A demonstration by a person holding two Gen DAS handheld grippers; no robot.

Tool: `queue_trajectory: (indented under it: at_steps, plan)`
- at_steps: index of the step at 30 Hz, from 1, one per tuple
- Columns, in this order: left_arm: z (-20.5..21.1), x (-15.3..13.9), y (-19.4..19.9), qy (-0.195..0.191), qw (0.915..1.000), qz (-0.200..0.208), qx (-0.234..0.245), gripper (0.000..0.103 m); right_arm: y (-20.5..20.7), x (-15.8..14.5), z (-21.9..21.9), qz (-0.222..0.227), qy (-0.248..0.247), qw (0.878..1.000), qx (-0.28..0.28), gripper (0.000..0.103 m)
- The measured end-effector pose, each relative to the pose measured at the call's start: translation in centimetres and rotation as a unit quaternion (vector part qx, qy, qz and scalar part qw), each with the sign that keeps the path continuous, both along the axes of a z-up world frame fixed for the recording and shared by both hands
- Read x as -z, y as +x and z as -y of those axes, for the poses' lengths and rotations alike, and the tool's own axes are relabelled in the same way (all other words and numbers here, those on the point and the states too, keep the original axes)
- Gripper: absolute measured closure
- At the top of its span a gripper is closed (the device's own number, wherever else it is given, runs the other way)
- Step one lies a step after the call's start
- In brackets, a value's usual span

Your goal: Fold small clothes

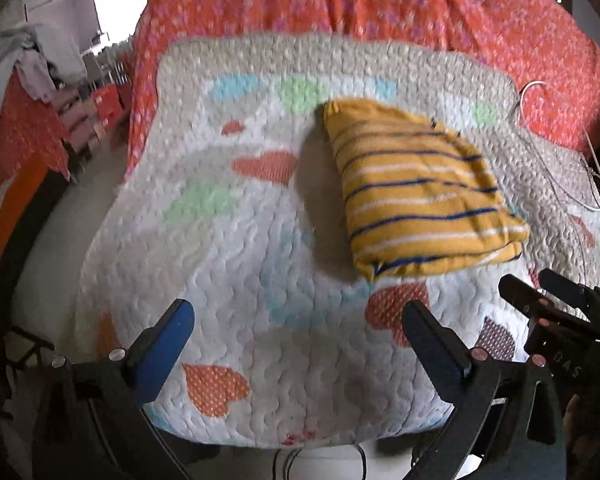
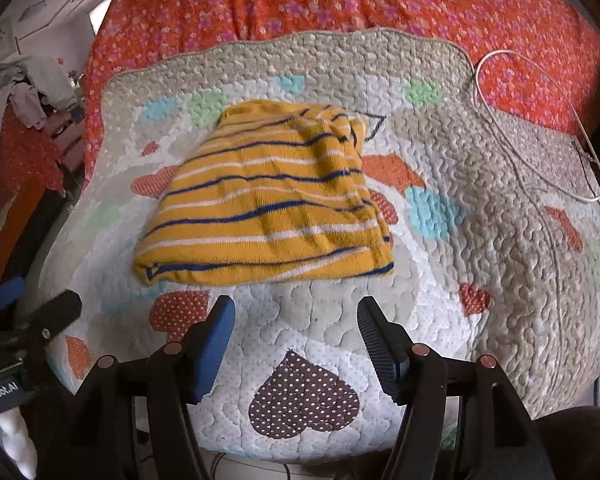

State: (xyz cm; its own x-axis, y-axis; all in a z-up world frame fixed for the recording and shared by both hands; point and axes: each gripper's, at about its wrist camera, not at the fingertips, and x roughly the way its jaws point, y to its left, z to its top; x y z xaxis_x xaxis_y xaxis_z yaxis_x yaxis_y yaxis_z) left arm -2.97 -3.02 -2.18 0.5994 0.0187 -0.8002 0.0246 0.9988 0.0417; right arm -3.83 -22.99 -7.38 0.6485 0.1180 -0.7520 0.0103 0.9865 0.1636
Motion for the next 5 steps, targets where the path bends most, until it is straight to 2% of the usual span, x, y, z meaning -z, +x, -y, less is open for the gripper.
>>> queue_trajectory:
  at_steps: [5]
  plan:
    - [-0.12, 0.57, 0.07, -0.005, 0.9999, -0.013, 0.001, 0.0, 0.16, 0.43, -0.92, -0.004, -0.024, 1.0, -0.012, 0.035]
